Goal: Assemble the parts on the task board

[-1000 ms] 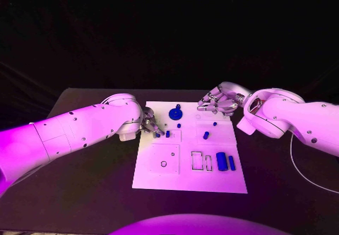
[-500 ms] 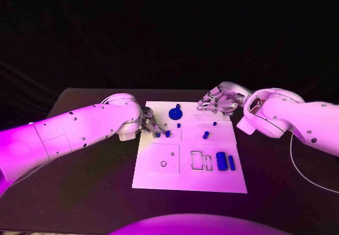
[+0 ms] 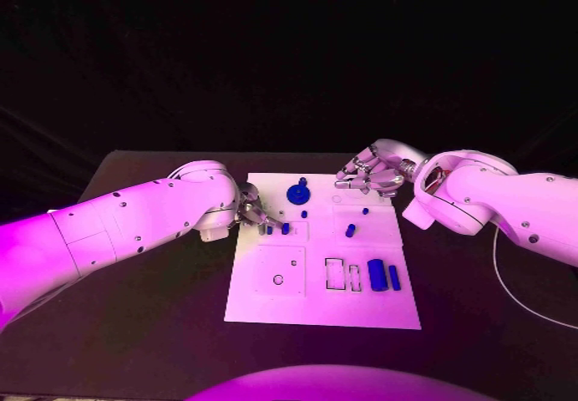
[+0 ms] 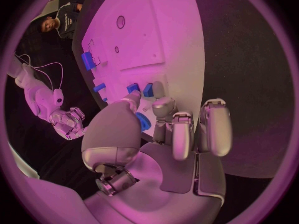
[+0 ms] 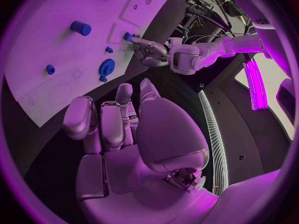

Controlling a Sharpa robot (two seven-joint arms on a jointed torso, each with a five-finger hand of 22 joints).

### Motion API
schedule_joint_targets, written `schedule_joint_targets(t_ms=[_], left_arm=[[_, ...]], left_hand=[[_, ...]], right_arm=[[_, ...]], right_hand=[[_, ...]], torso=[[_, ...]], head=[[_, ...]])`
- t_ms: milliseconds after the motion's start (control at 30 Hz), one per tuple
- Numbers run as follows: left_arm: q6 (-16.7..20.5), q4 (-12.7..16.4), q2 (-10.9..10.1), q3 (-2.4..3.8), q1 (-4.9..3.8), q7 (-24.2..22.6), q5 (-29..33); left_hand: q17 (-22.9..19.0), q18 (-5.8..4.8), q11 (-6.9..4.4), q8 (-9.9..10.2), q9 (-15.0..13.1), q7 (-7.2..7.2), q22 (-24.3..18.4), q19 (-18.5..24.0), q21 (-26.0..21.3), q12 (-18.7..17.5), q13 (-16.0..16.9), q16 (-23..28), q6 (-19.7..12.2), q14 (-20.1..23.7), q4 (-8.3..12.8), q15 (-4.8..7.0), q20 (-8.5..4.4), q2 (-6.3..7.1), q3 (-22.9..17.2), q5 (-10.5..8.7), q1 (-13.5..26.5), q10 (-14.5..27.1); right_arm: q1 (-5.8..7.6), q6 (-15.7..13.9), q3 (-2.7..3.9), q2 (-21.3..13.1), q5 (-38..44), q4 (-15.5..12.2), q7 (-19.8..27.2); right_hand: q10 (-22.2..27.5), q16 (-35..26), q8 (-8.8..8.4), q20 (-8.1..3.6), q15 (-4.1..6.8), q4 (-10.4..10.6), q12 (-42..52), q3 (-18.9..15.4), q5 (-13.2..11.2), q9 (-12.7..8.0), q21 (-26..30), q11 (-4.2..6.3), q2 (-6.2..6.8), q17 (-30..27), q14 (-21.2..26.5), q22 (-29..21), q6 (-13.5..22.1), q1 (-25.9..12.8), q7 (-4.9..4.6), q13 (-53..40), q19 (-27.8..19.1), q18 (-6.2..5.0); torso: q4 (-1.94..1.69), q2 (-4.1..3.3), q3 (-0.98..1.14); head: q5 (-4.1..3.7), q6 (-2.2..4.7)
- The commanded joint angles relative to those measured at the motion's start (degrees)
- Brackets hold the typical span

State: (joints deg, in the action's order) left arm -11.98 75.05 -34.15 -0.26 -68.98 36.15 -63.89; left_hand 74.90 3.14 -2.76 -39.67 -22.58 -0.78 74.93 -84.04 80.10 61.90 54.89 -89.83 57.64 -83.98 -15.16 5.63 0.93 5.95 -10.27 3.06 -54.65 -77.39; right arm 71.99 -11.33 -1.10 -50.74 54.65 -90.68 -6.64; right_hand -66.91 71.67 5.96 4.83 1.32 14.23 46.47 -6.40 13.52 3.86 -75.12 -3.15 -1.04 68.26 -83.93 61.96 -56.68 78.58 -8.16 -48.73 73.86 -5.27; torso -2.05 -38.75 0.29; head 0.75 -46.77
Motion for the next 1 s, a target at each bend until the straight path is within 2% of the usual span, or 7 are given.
schedule_joint_targets(t_ms=[33, 500, 633, 733, 800, 900, 1000], left_arm=[[0.91, 0.51, -0.77, -0.12, 0.37, 0.56, 0.33], [13.95, 2.94, -4.12, 1.51, 0.01, -10.89, 8.12], [17.26, 2.92, -4.26, 1.55, -0.03, -14.7, 5.99], [19.17, 2.54, -3.88, 1.5, -0.04, -19.15, 4.89], [20.27, 2.03, -3.23, 1.32, -0.04, -22.55, 4.46], [21.6, 1.05, -2.02, 0.91, -0.03, -27.3, 4.12], [21.89, -0.34, -0.45, 0.37, 0.01, -31.91, 2.99]], left_hand=[[15.1, -0.66, -0.1, 0.2, 0.0, -0.14, 8.99, -2.34, -0.02, 0.12, -0.08, -0.17, 0.2, -6.02, 0.0, 0.24, -0.46, -0.81, 0.49, -0.11, -0.64, -0.37], [15.1, -0.51, 0.04, 0.29, 0.18, -0.33, 8.7, -2.12, -0.75, -1.15, -1.45, -0.17, -0.3, -6.02, -1.48, 0.2, -0.43, -1.72, 4.49, -0.08, -0.04, 0.38], [13.53, 1.53, 1.24, 1.28, 0.73, -1.72, 3.15, 1.66, -10.4, -10.85, -12.31, 0.88, -4.04, -5.52, -1.54, -0.56, 0.12, -2.27, 7.59, -0.07, 0.23, 7.36], [4.61, 3.95, 3.19, 2.34, 1.41, -3.66, -4.83, 7.34, -24.23, -15.15, -16.41, 7.69, -8.48, -2.08, -0.36, -2.18, 1.45, -2.81, 8.6, -0.07, -4.91, 13.49], [-8.66, 6.54, 5.68, 4.22, 2.59, -5.49, -15.45, 16.13, -42.6, -18.05, -18.06, 19.66, -12.52, 5.38, 1.54, -3.97, 2.83, -3.14, 7.64, 0.1, -11.63, 19.27], [-26.26, 6.4, 7.82, 6.76, 4.93, -8.28, -20.48, 20.36, -50.2, -22.3, -21.76, 37.39, -15.14, 17.03, 2.75, -6.32, 5.22, -3.28, 7.66, 0.27, -17.8, 24.99], [-30.41, 7.0, 8.21, 8.89, 6.93, -8.52, -23.52, 21.65, -54.07, -25.55, -25.23, 41.98, -15.53, 20.33, 5.64, -7.04, 6.08, -4.12, 5.85, 0.28, -25.05, 27.33]], right_arm=[[-0.03, 0.23, 0.0, 0.05, 0.07, -0.01, 0.59], [-0.14, 0.37, 0.0, 0.21, 0.02, 0.25, 0.6], [-0.17, 0.36, -0.01, 0.22, 0.0, 0.25, 0.58], [-0.18, 0.32, -0.01, 0.22, -0.01, 0.24, 0.57], [-0.19, 0.26, -0.01, 0.24, -0.01, 0.26, 0.57], [-0.2, 0.21, -0.01, 0.3, -0.02, 0.3, 0.62], [-0.22, 0.2, -0.01, 0.38, -0.02, 0.33, 0.66]], right_hand=[[0.35, -0.24, 0.38, 0.11, -0.04, 0.02, -0.22, -0.35, 0.34, 0.08, 0.37, 0.11, -0.07, -0.09, -1.71, -0.09, 0.29, 0.07, 0.16, 0.04, -0.32, -0.71], [0.35, -0.24, 0.38, 0.11, -0.04, 0.02, -0.22, -0.35, 0.34, 0.08, 0.37, 0.11, -0.07, -0.09, -1.71, -0.09, 0.29, 0.07, 0.16, 0.04, -0.32, -0.71], [0.34, -0.21, 0.39, 0.11, -0.04, 0.05, -0.2, -0.39, 0.39, 0.08, 0.38, 0.12, -0.11, -0.05, -1.72, -0.11, 0.29, 0.09, 0.17, 0.05, -0.32, -0.71], [0.34, -0.21, 0.39, 0.11, -0.04, 0.05, -0.2, -0.39, 0.39, 0.08, 0.38, 0.12, -0.11, -0.05, -1.72, -0.11, 0.29, 0.09, 0.17, 0.05, -0.32, -0.71], [0.34, -0.21, 0.39, 0.11, -0.04, 0.05, -0.2, -0.39, 0.39, 0.08, 0.38, 0.12, -0.11, -0.05, -1.72, -0.11, 0.29, 0.09, 0.17, 0.05, -0.32, -0.71], [0.34, -0.21, 0.39, 0.11, -0.04, 0.05, -0.2, -0.39, 0.39, 0.08, 0.38, 0.12, -0.11, -0.05, -1.72, -0.11, 0.29, 0.09, 0.17, 0.05, -0.32, -0.71], [0.35, -0.26, 0.39, 0.11, -0.04, 0.07, -0.22, -0.42, 0.41, 0.08, 0.37, 0.12, -0.14, -0.1, -1.71, -0.08, 0.29, 0.1, 0.17, 0.08, -0.3, -0.7]], torso=[[-0.04, 0.02, 0.01], [-0.06, -0.01, 0.06], [-0.04, 0.0, 0.0], [-0.04, -0.01, 0.0], [-0.06, -0.03, -0.01], [0.07, -0.05, -0.12], [0.07, -0.09, -0.1]], head=[[-0.08, 0.03], [-0.63, 0.48], [-0.5, 0.66], [-0.43, 0.69], [-0.52, 0.76], [-0.62, 0.87], [-0.77, 0.96]])
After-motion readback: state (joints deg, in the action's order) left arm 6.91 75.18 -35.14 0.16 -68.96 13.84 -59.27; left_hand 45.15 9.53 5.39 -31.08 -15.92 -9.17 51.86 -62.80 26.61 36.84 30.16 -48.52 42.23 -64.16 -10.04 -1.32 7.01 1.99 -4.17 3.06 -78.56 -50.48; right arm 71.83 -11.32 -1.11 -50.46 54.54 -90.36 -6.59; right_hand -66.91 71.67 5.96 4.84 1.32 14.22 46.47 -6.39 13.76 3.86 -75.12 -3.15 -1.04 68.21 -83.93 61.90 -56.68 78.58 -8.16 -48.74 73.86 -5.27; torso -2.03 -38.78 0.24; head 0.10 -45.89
